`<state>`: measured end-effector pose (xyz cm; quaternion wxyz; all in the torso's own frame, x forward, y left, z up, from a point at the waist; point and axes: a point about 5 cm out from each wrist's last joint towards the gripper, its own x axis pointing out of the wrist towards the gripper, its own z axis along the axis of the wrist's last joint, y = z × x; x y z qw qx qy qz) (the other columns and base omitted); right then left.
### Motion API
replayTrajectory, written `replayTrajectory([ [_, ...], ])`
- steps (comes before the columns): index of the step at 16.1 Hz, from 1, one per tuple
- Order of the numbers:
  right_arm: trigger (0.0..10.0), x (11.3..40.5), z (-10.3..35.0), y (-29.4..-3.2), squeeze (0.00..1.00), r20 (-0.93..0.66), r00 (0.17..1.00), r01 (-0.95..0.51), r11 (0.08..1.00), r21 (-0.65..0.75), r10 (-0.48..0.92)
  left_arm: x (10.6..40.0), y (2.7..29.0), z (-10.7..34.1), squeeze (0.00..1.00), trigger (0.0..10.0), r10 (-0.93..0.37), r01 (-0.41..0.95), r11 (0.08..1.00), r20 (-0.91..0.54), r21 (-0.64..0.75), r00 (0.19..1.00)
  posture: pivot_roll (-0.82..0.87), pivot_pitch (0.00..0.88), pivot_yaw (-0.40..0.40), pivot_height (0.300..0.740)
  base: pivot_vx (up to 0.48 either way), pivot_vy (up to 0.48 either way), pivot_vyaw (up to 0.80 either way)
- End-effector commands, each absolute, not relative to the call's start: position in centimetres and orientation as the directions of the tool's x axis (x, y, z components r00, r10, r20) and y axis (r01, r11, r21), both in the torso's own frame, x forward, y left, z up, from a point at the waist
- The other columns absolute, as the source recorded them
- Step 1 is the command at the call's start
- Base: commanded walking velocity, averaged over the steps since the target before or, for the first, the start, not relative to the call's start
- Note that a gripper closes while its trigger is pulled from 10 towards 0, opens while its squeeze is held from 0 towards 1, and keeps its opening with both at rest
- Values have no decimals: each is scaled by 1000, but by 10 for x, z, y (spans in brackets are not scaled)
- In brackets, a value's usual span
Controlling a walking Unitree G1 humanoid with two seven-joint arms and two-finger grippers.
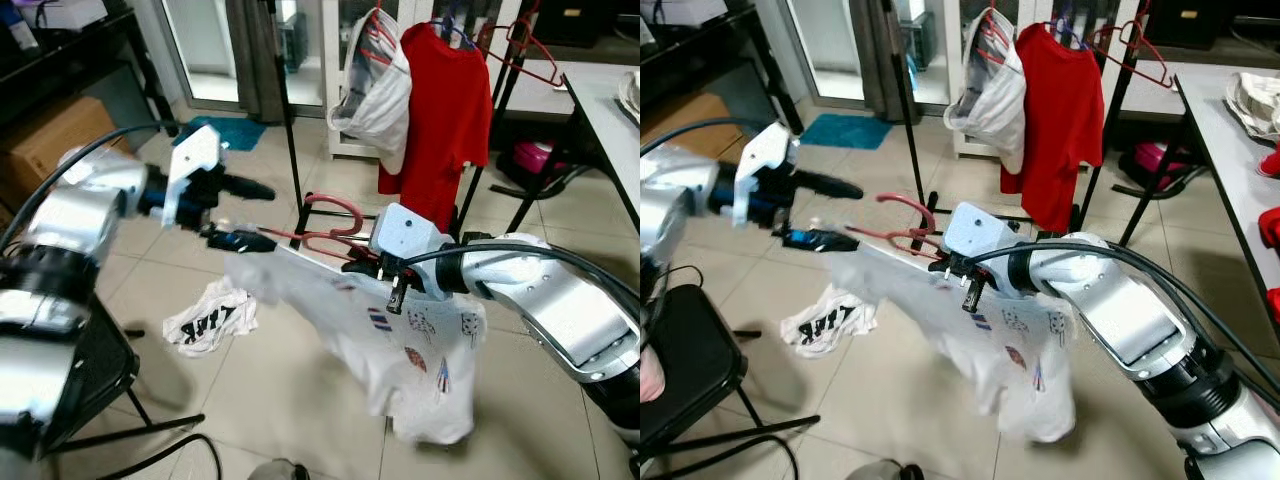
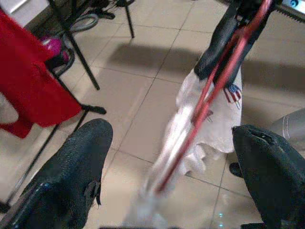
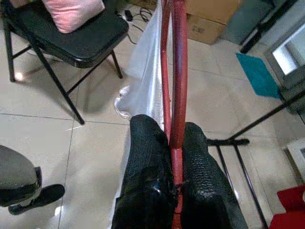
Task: Hang hanger
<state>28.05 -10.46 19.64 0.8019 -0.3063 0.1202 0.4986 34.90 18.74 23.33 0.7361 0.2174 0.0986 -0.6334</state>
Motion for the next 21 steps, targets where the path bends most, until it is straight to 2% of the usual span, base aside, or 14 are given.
replayTrajectory([
  [1, 0, 278, 206, -96, 0, -484, 447, -874, 249, -418, 753, 351, 180, 236, 0, 10000, -894, 976, 51, -426, 209, 138, -59, 0, 124, 740, 0, 0, 0],
  [4, 0, 279, 205, -92, 0, -505, 434, -877, 220, -427, 746, 347, 167, 227, 0, 9647, -905, 982, -48, -425, 182, 35, -67, 0, 133, 740, 0, 0, 0],
  [5, 0, 281, 204, -92, 0, -509, 444, -873, 227, -432, 737, 344, 163, 220, 0, 6353, -899, 979, -84, -437, 188, 7, -70, 0, 139, 740, 0, 0, 0],
  [6, 0, 283, 205, -93, 0, -508, 459, -867, 241, -437, 729, 342, 159, 214, 0, 6157, -896, 971, -108, -444, 213, -3, -69, 0, 139, 740, 0, 0, 0],
  [8, 0, 285, 206, -92, 0, -501, 472, -861, 257, -439, 725, 340, 155, 208, 0, 3412, -895, 959, -123, -445, 254, 4, -65, 0, 141, 740, 0, 0, 0],
  [9, 0, 286, 207, -91, 0, -498, 477, -858, 262, -442, 724, 339, 155, 205, 0, 0, -894, 949, -124, -448, 291, 20, -64, 0, 142, 740, 0, 0, 0],
  [12, 0, 287, 207, -91, 0, -498, 485, -852, 260, -455, 719, 340, 155, 207, 0, 0, -915, 920, -91, -396, 382, 73, -63, 0, 145, 740, 0, 0, 0],
  [21, 0, 283, 207, -89, 0, -509, 466, -854, 218, -473, 723, 336, 158, 197, 0, 0, -914, 952, -133, -406, 275, -10, -76, 0, 152, 740, 0, 0, 0],
])
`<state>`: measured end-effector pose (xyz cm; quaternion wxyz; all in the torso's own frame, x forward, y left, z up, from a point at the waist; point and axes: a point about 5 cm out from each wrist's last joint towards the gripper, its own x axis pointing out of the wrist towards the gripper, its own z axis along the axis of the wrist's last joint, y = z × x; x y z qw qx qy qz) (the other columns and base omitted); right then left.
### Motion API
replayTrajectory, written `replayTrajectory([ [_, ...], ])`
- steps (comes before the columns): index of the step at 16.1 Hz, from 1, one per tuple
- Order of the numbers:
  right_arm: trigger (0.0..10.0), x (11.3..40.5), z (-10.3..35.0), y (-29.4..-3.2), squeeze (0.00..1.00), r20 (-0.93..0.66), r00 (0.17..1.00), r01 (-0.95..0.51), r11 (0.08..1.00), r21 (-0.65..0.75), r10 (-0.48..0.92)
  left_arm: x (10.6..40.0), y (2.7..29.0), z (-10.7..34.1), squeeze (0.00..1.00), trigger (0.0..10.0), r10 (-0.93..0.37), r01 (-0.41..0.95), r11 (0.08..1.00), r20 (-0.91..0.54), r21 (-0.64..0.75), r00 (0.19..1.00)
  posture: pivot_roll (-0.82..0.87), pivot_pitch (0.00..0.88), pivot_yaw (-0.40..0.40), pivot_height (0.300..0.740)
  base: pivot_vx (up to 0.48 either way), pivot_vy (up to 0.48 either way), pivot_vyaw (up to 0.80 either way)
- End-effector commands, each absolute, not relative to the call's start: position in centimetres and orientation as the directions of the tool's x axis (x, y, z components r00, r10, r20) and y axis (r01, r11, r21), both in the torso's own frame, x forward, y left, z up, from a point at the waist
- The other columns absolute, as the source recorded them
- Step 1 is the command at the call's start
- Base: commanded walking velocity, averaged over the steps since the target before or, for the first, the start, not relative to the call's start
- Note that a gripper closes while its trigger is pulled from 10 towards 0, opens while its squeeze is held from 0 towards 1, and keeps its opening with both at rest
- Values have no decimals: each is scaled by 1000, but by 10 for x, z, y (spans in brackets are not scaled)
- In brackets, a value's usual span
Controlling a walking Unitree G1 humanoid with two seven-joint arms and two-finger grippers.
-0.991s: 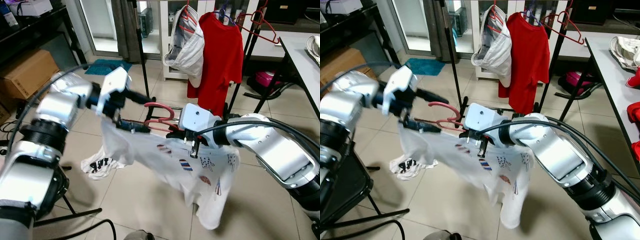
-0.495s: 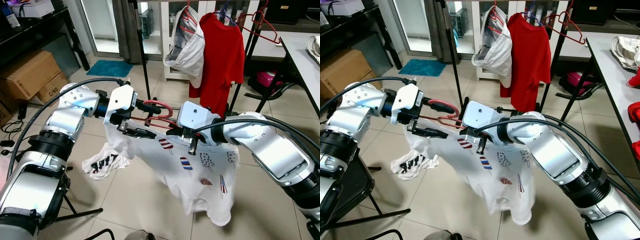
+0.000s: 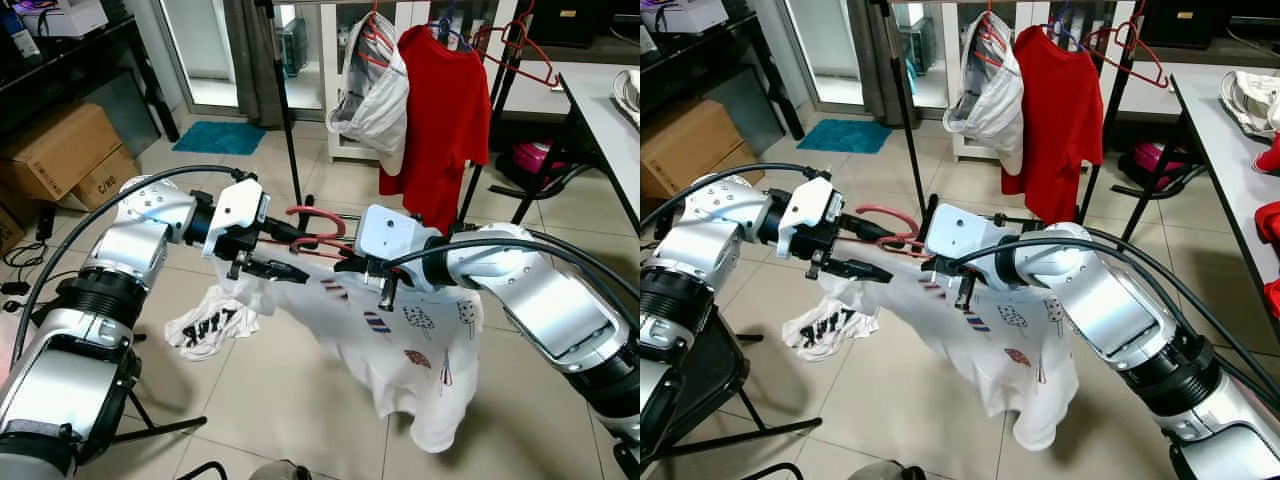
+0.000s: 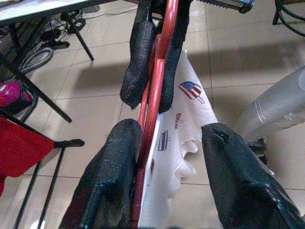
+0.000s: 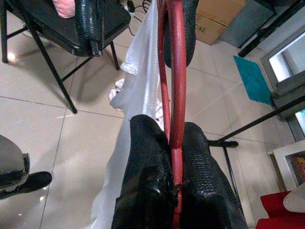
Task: Hang hanger
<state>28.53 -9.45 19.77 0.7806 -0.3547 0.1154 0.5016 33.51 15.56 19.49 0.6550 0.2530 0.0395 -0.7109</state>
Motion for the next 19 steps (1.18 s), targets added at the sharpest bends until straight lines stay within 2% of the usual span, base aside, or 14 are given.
replayTrajectory([
  [1, 0, 282, 207, -89, 0, -511, 465, -854, 214, -473, 723, 336, 158, 197, 0, 0, -915, 953, -131, -403, 273, -10, -77, 0, 152, 740, 0, 0, 0],
  [8, 0, 282, 207, -90, 0, -521, 459, -857, 204, -472, 720, 340, 161, 201, 0, 0, -924, 951, -78, -380, 298, 43, -73, 0, 145, 740, 0, 0, 0],
  [16, 0, 284, 208, -89, 0, -526, 456, -858, 197, -474, 718, 338, 164, 202, 0, 0, -929, 953, -74, -368, 295, 41, -70, 0, 146, 740, 0, 0, 0],
  [17, 549, 284, 208, -90, 0, -527, 456, -858, 197, -474, 717, 338, 164, 202, 0, 0, -930, 953, -72, -365, 294, 42, -70, 0, 146, 740, 0, 0, 0],
  [18, 1725, 284, 208, -90, 0, -528, 456, -858, 197, -474, 717, 338, 164, 202, 0, 0, -933, 954, -65, -358, 292, 46, -70, 0, 147, 740, 0, 0, 0],
  [19, 1725, 284, 208, -90, 0, -528, 455, -858, 196, -474, 717, 338, 164, 202, 0, 0, -933, 954, -64, -357, 291, 46, -70, 0, 147, 740, 0, 0, 0],
])
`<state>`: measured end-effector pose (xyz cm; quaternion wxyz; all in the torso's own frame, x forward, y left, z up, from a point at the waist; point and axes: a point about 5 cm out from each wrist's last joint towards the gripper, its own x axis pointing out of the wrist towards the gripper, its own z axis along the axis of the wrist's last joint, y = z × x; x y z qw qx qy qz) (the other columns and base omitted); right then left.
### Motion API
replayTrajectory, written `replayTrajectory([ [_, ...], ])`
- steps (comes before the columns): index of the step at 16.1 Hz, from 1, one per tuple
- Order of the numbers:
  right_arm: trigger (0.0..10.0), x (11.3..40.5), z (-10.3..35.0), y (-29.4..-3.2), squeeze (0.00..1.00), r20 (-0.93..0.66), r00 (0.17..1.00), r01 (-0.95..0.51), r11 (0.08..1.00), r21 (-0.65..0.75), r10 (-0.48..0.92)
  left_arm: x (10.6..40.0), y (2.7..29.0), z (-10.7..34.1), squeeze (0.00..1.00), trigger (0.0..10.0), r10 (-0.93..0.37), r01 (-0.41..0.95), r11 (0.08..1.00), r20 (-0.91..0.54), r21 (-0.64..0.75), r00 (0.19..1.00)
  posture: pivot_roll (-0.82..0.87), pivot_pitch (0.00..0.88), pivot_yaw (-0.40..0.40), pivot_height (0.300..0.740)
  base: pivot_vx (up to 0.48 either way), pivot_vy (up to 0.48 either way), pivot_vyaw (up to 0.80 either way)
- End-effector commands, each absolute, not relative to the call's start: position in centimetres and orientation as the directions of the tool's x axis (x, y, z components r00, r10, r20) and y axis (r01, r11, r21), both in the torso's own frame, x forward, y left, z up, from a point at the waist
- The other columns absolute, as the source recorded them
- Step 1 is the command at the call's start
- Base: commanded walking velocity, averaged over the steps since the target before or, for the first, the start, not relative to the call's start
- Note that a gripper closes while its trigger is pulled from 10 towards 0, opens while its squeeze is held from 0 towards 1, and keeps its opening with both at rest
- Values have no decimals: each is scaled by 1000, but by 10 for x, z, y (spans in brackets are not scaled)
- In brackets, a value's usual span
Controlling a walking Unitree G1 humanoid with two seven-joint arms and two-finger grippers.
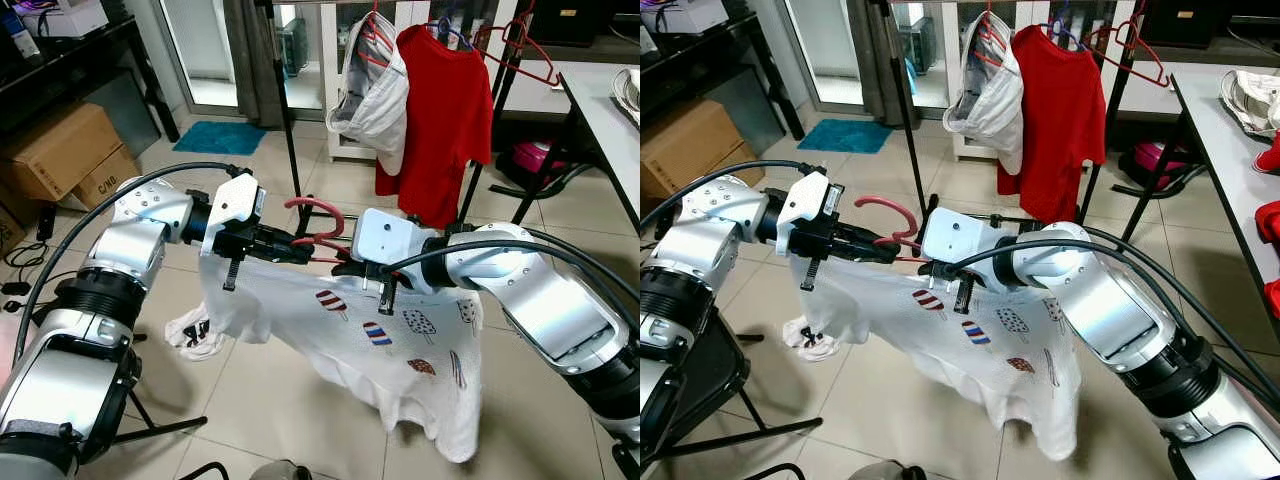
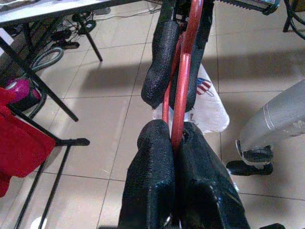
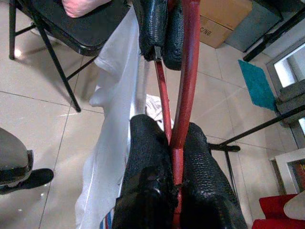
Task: Hang hanger
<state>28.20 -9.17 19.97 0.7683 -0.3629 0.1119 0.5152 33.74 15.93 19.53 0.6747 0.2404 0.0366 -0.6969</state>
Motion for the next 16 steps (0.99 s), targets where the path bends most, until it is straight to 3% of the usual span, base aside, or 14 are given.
replayTrajectory([
  [1, 1725, 284, 208, -90, 0, -528, 455, -858, 196, -474, 717, 338, 164, 202, 0, 0, -933, 954, -64, -357, 291, 46, -70, 0, 147, 740, 0, 0, 0],
  [2, 10000, 286, 210, -89, 0, -504, 477, -847, 225, -482, 720, 338, 167, 202, 0, 0, -941, 961, -36, -334, 275, 60, -67, 0, 151, 740, 0, 0, 0],
  [3, 10000, 287, 211, -90, 1000, -493, 489, -842, 241, -484, 720, 338, 169, 201, 0, 0, -943, 965, -13, -323, 261, 74, -67, 0, 152, 740, 0, 0, 0],
  [5, 10000, 288, 217, -97, 1000, -470, 506, -838, 281, -469, 723, 339, 177, 198, 0, 0, -940, 971, 66, -311, 231, 138, -65, 0, 154, 740, 0, 0, 0],
  [13, 10000, 292, 227, -120, 1000, -421, 580, -804, 408, -432, 697, 338, 186, 183, 0, 0, -915, 967, 185, -327, 176, 235, -66, 0, 158, 740, 0, 0, 0],
  [16, 10000, 288, 218, -137, 1000, -381, 663, -749, 570, -339, 644, 342, 195, 179, 0, 0, -889, 935, 319, -295, 153, 351, -59, 0, 161, 740, 0, 0, 0],
])
